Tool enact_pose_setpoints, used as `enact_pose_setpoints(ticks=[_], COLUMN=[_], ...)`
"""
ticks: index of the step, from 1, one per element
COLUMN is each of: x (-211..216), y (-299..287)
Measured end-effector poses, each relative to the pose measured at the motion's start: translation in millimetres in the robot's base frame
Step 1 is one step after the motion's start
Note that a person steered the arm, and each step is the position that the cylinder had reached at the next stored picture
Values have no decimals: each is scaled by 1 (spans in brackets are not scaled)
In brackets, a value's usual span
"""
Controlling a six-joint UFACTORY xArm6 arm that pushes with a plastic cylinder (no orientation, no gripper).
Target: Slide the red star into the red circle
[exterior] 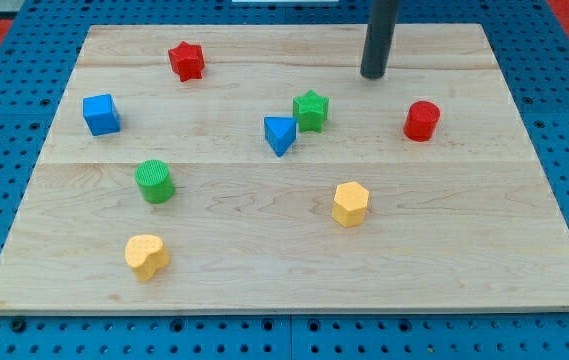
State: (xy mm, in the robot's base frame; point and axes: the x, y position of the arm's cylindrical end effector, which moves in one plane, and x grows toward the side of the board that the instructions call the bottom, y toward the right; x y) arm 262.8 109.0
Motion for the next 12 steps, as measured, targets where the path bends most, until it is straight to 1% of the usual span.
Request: enact_pose_setpoints(ticks=[1,2,3,4,5,6,7,8,9,10,12], x=[-23,-27,-39,-46,-22,-9,14,23,36,53,49], y=[-70,-160,-218,-250,-265,-285,-246,-173,-86,-22,10])
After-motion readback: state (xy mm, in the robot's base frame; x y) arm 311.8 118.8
